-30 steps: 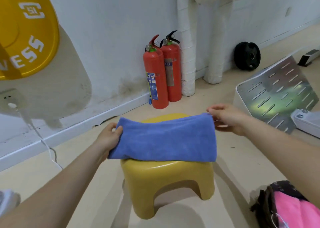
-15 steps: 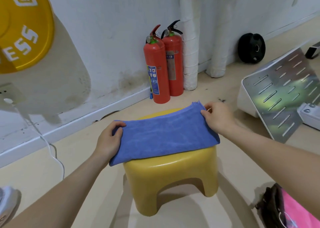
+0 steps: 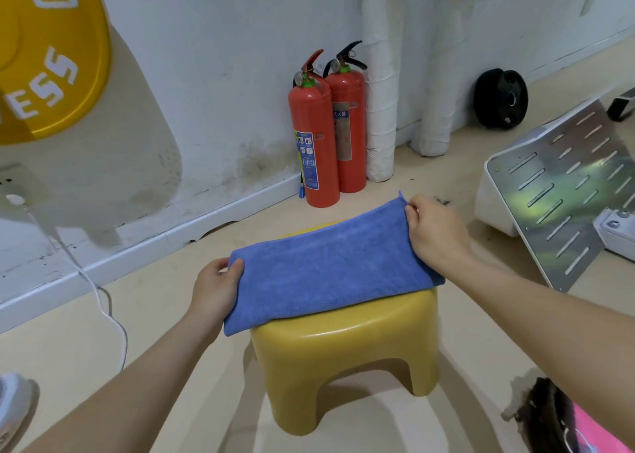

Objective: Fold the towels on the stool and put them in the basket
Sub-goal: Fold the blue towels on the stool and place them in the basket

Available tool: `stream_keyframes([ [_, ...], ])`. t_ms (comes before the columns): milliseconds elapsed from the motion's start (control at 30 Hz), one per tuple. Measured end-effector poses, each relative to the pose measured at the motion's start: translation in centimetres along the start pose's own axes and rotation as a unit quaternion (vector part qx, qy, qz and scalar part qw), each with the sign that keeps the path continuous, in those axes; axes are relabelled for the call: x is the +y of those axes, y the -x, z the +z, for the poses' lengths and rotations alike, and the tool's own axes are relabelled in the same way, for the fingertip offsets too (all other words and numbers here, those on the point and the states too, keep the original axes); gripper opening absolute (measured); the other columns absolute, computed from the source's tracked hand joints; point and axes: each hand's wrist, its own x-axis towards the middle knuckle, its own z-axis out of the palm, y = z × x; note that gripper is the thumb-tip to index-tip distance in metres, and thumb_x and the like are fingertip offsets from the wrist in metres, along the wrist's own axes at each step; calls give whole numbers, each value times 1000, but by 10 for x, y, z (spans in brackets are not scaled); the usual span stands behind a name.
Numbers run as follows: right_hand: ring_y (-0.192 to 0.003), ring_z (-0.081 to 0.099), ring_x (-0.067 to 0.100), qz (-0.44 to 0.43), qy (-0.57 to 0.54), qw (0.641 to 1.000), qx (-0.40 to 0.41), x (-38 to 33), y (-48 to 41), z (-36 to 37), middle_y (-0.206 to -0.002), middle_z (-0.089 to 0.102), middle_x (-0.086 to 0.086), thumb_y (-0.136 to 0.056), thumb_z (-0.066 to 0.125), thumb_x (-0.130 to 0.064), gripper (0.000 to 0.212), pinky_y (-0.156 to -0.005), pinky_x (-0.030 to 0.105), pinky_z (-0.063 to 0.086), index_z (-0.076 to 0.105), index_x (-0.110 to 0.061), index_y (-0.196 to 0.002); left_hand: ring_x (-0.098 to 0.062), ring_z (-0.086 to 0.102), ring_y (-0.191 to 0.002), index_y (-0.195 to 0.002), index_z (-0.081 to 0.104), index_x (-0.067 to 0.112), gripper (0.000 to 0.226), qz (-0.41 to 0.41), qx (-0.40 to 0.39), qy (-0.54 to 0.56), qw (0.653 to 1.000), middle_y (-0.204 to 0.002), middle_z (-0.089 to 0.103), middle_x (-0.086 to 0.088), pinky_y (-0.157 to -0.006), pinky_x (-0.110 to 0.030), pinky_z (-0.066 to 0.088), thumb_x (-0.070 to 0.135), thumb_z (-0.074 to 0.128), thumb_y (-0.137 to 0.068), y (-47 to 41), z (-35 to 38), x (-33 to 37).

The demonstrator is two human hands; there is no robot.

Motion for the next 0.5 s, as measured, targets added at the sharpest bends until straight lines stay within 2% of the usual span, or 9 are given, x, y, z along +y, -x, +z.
stream_keyframes([
  [67, -73, 54, 27, 10, 21, 1000, -11, 3, -1, 5, -79, 55, 4, -99, 32, -34, 30, -57, 34, 38, 48, -16, -82, -26, 67, -89, -107, 65, 8, 32, -36, -20, 29, 999, -101, 71, -9, -77, -39, 54, 36, 56, -94, 2, -1, 1],
  [133, -76, 55, 29, 44, 27, 998, -32, 5, -3, 7, -80, 54, 5, -98, 31, -44, 37, -62, 37, 43, 48, -16, -80, -29, 69, -85, -95, 67, 7, 37, -92, -58, 61, 992, -91, 73, -10, -77, -40, 56, 42, 61, -90, 4, -7, 4],
  [200, -75, 55, 31, 104, 6, 990, -93, 5, -8, 5, -74, 52, 6, -95, 30, -55, 49, -66, 37, 43, 46, -15, -72, -30, 70, -88, -94, 68, 7, 42, -123, -98, 71, 985, -90, 75, -10, -85, -44, 55, 48, 64, -86, 5, -15, 3],
  [267, -72, 54, 29, 172, -53, 966, -183, -1, -13, -1, -70, 51, 7, -90, 39, -61, 54, -64, 33, 41, 48, -12, -67, -30, 70, -91, -99, 69, 7, 40, -117, -122, 76, 983, -93, 75, -9, -88, -45, 55, 45, 67, -85, 6, -19, 2],
  [367, -69, 56, 23, 230, -137, 924, -272, -8, -13, -16, -78, 58, 8, -83, 62, -45, 39, -56, 28, 43, 55, -8, -77, -27, 72, -88, -103, 68, 7, 34, -96, -133, 82, 983, -95, 76, -8, -81, -41, 56, 35, 70, -85, 8, -18, 5],
  [433, -74, 58, 20, 236, -157, 911, -299, -10, -13, -25, -88, 62, 9, -82, 67, -33, 29, -57, 27, 46, 58, -5, -89, -27, 72, -87, -103, 68, 8, 32, -85, -138, 76, 984, -95, 76, -8, -79, -40, 57, 34, 71, -84, 10, -19, 9],
  [500, -76, 59, 19, 227, -142, 909, -319, -14, -13, -29, -92, 63, 8, -84, 65, -28, 27, -57, 28, 47, 59, -6, -96, -26, 72, -86, -105, 67, 10, 35, -73, -137, 59, 986, -94, 76, -7, -76, -40, 58, 36, 72, -82, 11, -20, 12],
])
